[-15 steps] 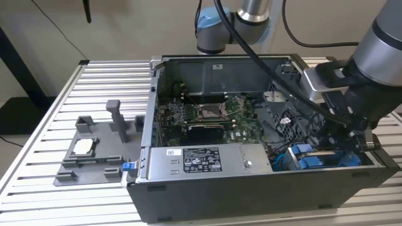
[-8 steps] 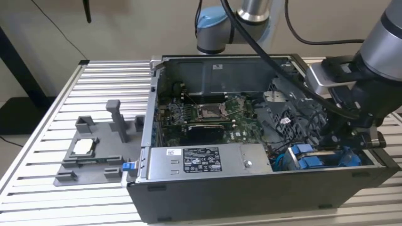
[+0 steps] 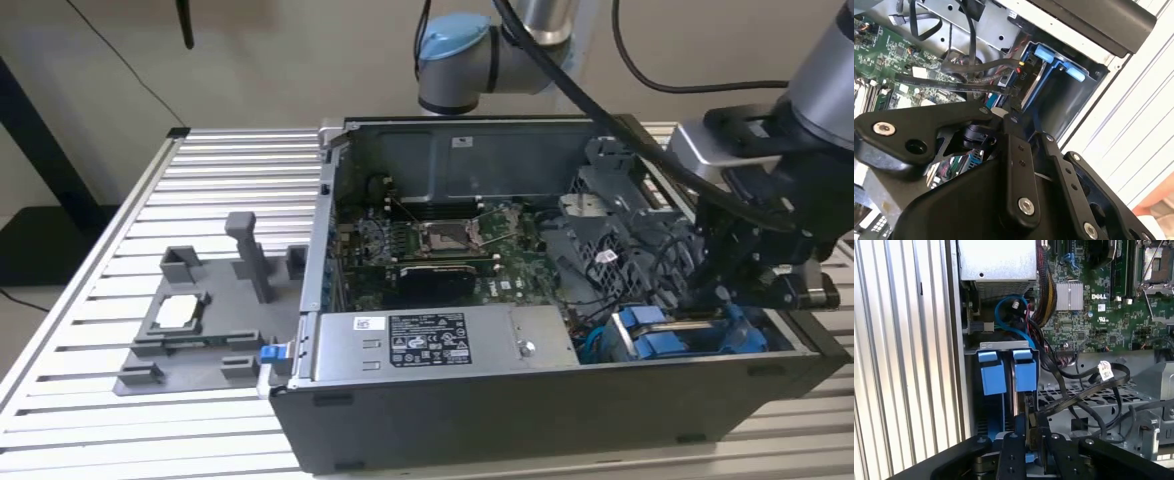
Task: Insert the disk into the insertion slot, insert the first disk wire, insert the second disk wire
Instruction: 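Insert the second disk wire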
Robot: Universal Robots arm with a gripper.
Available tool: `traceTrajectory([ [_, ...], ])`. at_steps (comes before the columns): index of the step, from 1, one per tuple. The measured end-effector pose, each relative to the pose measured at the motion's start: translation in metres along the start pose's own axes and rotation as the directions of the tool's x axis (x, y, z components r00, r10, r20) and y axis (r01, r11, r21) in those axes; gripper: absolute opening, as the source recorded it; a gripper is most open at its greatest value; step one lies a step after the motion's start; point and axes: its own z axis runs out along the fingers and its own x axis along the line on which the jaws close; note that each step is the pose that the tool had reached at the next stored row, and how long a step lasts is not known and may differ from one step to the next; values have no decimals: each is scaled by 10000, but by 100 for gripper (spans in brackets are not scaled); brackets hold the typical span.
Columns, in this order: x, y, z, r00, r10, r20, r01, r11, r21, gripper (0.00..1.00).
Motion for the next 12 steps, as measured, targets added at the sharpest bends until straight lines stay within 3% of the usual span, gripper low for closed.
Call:
traceTrajectory([
  [2, -16, -15, -66, 10000, 0, -29, 0, 10000, -12, 22],
  [4, -29, -26, -121, 10000, -1, -67, 1, 10000, -28, 11],
  [7, -49, -37, -197, 9999, -3, -142, 2, 10000, -53, 11],
  [9, -63, -44, -224, 9997, -9, -238, 7, 10000, -77, 11],
  [12, -73, -73, -239, 9991, -4, -413, -6, 9997, -239, 11],
])
